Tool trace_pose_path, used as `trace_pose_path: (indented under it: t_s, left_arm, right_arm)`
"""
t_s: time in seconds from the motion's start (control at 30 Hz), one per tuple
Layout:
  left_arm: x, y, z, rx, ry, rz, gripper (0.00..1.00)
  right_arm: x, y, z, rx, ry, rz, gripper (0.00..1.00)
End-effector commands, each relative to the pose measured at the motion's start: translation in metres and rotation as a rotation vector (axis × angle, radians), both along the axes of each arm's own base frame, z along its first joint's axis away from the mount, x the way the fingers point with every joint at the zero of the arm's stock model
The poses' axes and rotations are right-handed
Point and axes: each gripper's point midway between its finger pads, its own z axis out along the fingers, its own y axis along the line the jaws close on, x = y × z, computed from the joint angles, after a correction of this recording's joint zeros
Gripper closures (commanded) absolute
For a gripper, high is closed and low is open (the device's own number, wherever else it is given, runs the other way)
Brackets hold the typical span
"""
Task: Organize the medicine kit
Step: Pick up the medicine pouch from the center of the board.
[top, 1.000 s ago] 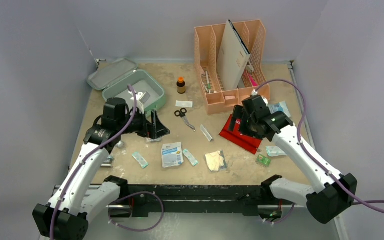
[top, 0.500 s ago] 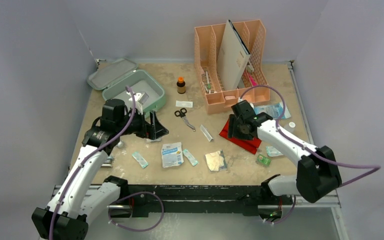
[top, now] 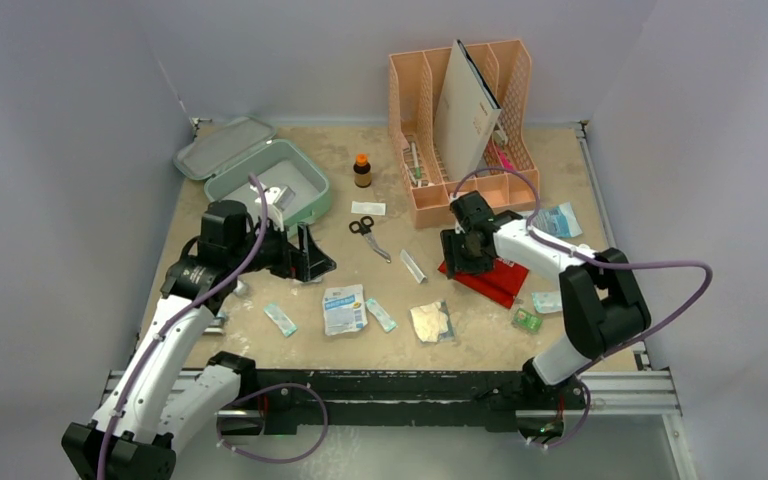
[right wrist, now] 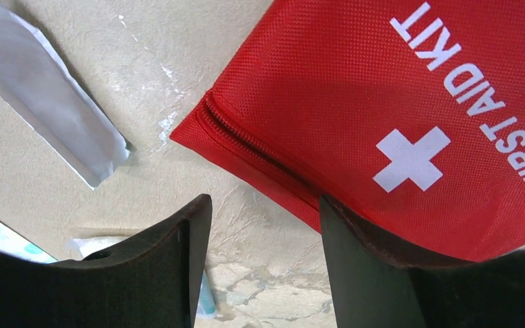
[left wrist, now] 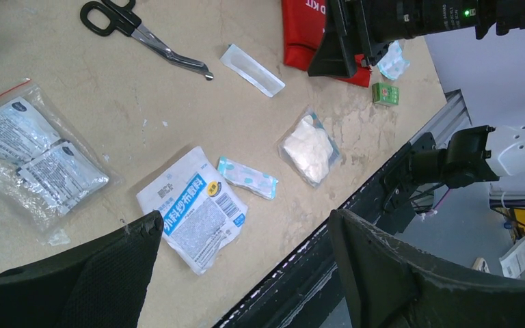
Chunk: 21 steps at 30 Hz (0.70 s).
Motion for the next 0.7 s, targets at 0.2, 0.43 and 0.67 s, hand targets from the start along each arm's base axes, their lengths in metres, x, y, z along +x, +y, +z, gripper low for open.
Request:
trace_pose_path:
  t_s: [0.2,0.43,0.67]
  left_arm:
    - [0.005,0.002,0.007,0.002,-0.046,0.002,0.11]
    - [0.006,0.003,0.005,0.012,-0.044,0.012,0.11]
    - [0.007,0.004,0.004,0.017,-0.039,0.018,0.11]
  right_arm:
    - [0.015,0.002,0.009,-0.027,-0.011,0.093,0.39]
    - [0.008,0.006,-0.005,-0.011,0.048,0.123,0.39]
    - [0.014,0.01,0.012,0.007,0.002,0.14,0.68]
